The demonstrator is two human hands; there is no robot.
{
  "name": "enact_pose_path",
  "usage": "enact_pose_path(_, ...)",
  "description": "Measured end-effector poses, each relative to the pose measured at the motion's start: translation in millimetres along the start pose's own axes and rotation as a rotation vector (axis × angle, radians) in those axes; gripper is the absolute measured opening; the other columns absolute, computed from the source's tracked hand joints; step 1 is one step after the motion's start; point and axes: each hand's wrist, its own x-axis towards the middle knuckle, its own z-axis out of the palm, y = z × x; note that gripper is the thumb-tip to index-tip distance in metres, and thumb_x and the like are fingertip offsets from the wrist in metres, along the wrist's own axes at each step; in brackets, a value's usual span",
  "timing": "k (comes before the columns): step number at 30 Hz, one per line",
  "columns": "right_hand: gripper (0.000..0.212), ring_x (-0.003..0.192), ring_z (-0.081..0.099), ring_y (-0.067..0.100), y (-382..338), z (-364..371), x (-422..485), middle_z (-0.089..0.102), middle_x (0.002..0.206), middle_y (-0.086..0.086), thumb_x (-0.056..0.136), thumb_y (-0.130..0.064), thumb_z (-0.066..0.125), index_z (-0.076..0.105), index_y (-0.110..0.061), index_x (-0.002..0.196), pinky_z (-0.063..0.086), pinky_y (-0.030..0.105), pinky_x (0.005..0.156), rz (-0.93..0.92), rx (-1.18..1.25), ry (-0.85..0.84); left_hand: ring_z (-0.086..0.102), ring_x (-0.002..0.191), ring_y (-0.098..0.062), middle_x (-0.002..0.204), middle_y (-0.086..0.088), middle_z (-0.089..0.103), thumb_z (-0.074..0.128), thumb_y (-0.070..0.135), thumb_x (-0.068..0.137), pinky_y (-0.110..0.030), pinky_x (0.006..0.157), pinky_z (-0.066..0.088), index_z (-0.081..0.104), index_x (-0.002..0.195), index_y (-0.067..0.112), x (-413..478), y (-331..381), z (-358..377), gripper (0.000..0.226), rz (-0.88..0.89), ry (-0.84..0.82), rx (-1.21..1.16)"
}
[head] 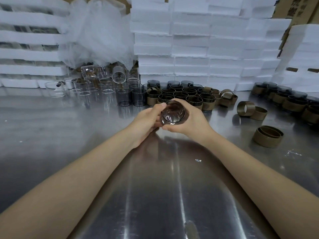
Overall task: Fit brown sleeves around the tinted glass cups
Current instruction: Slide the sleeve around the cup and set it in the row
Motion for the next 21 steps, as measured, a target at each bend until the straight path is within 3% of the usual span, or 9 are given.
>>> enact_pose_path(4, 0.070, 0.102, 0.060, -0.006, -5, -1, -1, 0.067, 0.106, -0.020, 0.058, -0.018, 0.092, 0.058, -0.035, 0.117, 0.043, 0.010, 0.091, -0.062, -0.068, -0.046, 0.068, 0.068, -0.011, 0.083, -0.001, 0.076, 0.057, 0.044, 0.090, -0.033, 0.094, 0.045, 0.070, 0.089, 0.020, -1, 4, 1, 0.027, -0.024, -0.006, -0.004)
enact_pose_path(8, 0.072, 0.105, 0.061, 0.000, -10, -3, -2, 0.068, 0.111, -0.013, 0.060, -0.015, 0.090, 0.059, -0.025, 0.124, 0.046, 0.019, 0.095, -0.101, -0.110, -0.075, 0.070, 0.073, -0.011, 0.084, 0.001, 0.076, 0.061, 0.053, 0.073, -0.033, 0.096, 0.045, 0.077, 0.075, 0.026, -3, 5, 0, 0.032, -0.039, -0.011, 0.031)
enact_pose_path(13, 0.072, 0.106, 0.062, 0.003, -12, -5, -3, 0.067, 0.113, -0.011, 0.062, -0.017, 0.090, 0.058, -0.019, 0.126, 0.047, 0.024, 0.096, -0.144, -0.147, -0.128, 0.066, 0.072, -0.007, 0.076, 0.009, 0.073, 0.062, 0.066, 0.057, -0.035, 0.096, 0.045, 0.078, 0.074, 0.036, -1, 1, 4, 0.038, -0.023, 0.007, 0.064)
enact_pose_path(17, 0.071, 0.108, 0.061, 0.000, -13, -6, -5, 0.067, 0.115, -0.014, 0.063, -0.021, 0.089, 0.058, -0.024, 0.127, 0.047, 0.026, 0.096, -0.159, -0.186, -0.146, 0.063, 0.083, -0.014, 0.081, 0.008, 0.074, 0.060, 0.069, 0.061, -0.043, 0.097, 0.046, 0.077, 0.082, 0.036, 1, -2, 6, 0.043, -0.009, 0.006, 0.120)
enact_pose_path(21, 0.075, 0.109, 0.061, 0.002, -15, -8, -3, 0.067, 0.115, -0.019, 0.063, -0.028, 0.087, 0.055, -0.035, 0.130, 0.050, 0.038, 0.092, -0.152, -0.269, -0.163, 0.065, 0.071, -0.008, 0.071, 0.009, 0.072, 0.060, 0.069, 0.055, -0.044, 0.102, 0.046, 0.076, 0.069, 0.039, 3, -1, 8, 0.036, -0.022, 0.014, 0.142)
